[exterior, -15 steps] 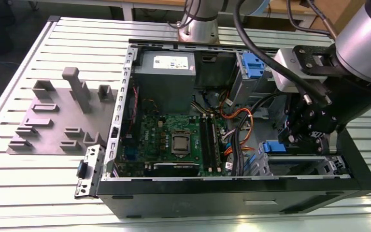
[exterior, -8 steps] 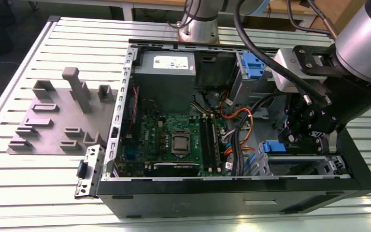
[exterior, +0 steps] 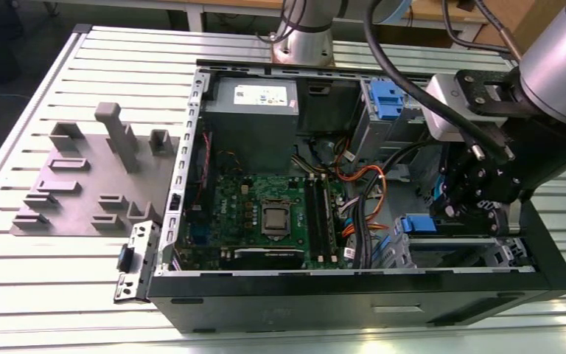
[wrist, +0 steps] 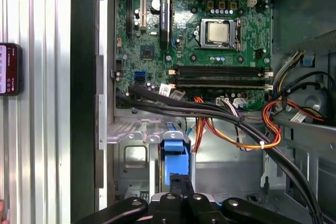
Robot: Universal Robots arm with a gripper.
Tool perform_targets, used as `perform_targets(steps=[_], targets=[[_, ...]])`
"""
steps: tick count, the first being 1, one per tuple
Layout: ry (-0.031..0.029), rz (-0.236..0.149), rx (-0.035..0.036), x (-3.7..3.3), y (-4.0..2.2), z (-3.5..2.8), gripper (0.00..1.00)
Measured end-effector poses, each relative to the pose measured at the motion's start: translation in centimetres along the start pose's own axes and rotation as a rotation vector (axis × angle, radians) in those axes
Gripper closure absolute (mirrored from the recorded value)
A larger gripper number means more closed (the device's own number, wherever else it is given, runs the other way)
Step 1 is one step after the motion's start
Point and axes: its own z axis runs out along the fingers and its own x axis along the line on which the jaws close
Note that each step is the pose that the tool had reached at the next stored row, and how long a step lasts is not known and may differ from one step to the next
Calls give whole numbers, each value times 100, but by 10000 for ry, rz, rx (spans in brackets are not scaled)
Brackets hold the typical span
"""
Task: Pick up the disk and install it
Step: 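Insert the first disk wire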
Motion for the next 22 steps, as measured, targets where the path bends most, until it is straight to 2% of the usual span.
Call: perform_targets(steps=[12,16,22], targets=[[0,2,-1,-6,-277,5,89],[-1,2,-1,-7,-305,6,89],[-2,1,-1,-19,-334,-34,89]])
